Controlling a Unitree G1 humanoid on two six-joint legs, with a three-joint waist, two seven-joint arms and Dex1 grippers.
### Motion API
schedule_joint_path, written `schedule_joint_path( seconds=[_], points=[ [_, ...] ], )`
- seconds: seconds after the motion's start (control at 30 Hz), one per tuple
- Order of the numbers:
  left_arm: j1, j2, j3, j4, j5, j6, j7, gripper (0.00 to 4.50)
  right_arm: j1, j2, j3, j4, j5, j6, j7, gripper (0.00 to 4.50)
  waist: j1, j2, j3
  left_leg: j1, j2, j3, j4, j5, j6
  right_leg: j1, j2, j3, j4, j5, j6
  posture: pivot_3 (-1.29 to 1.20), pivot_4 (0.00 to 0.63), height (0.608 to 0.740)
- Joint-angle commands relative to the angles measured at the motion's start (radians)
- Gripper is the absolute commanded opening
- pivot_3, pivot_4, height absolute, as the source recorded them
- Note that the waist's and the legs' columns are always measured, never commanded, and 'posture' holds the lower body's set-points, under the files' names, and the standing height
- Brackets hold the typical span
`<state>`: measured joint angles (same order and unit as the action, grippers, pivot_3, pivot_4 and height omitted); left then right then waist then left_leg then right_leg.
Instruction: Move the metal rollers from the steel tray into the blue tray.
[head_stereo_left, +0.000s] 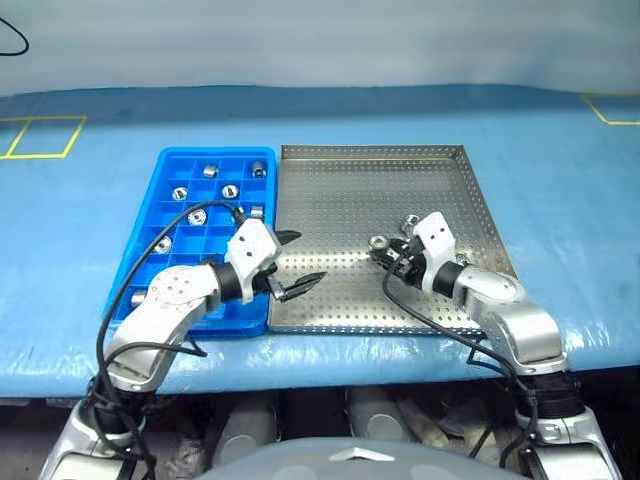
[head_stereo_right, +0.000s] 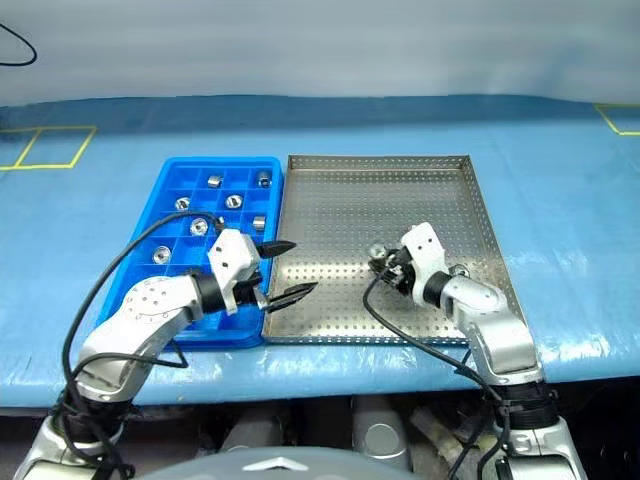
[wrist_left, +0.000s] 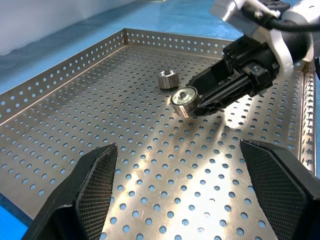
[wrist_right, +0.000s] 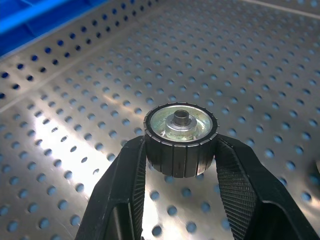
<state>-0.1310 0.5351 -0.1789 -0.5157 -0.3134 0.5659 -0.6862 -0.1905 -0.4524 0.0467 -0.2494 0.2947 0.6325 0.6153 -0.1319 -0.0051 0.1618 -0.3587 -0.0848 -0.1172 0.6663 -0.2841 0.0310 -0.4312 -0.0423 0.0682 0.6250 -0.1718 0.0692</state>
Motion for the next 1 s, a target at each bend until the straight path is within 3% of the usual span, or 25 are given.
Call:
schedule_joint_path(
  seconds=[0.03,0.2,0.4,0.73,1.0],
  points=[
    [0.091,0.056,0.092,-0.120,0.000,0.029,0.035,4.29,-0.115,0.056,0.051,-0.021,0.059,-0.032,0.071,1.67,-0.005,0.000,0.000,0.000,0.001,0.001,0.000,0.000,0.000,-0.001,0.001,0.001,0.000,0.000,0.000,-0.14,0.150,0.740],
    [0.232,0.064,0.286,-0.239,-0.018,0.057,0.123,4.29,-0.273,0.134,0.169,0.128,0.032,-0.079,0.162,1.67,0.026,-0.001,0.000,0.000,0.005,0.000,0.000,0.000,-0.002,-0.001,0.004,-0.002,0.000,0.003,-0.006,-0.04,0.150,0.740],
    [0.368,0.037,0.433,-0.348,-0.018,0.079,0.205,4.29,-0.415,0.243,0.218,0.364,0.008,-0.191,0.227,1.67,0.081,-0.001,0.000,0.000,0.005,-0.001,-0.002,0.000,-0.004,-0.002,0.005,-0.002,-0.001,0.004,-0.009,0.07,0.150,0.740],
    [0.499,-0.019,0.464,-0.468,-0.013,0.096,0.287,4.29,-0.589,0.412,0.241,0.699,-0.045,-0.339,0.313,1.67,0.145,0.000,0.000,0.000,0.006,-0.007,-0.005,0.001,-0.010,-0.003,0.010,-0.007,0.000,0.001,-0.014,0.20,0.150,0.740],
    [0.540,-0.036,0.488,-0.495,-0.014,0.101,0.318,4.29,-0.677,0.490,0.204,0.927,-0.093,-0.452,0.270,1.67,0.166,0.000,0.001,0.000,0.008,-0.012,-0.007,0.003,-0.018,-0.004,0.014,-0.011,0.001,0.000,-0.019,0.23,0.150,0.740]
  ],
)
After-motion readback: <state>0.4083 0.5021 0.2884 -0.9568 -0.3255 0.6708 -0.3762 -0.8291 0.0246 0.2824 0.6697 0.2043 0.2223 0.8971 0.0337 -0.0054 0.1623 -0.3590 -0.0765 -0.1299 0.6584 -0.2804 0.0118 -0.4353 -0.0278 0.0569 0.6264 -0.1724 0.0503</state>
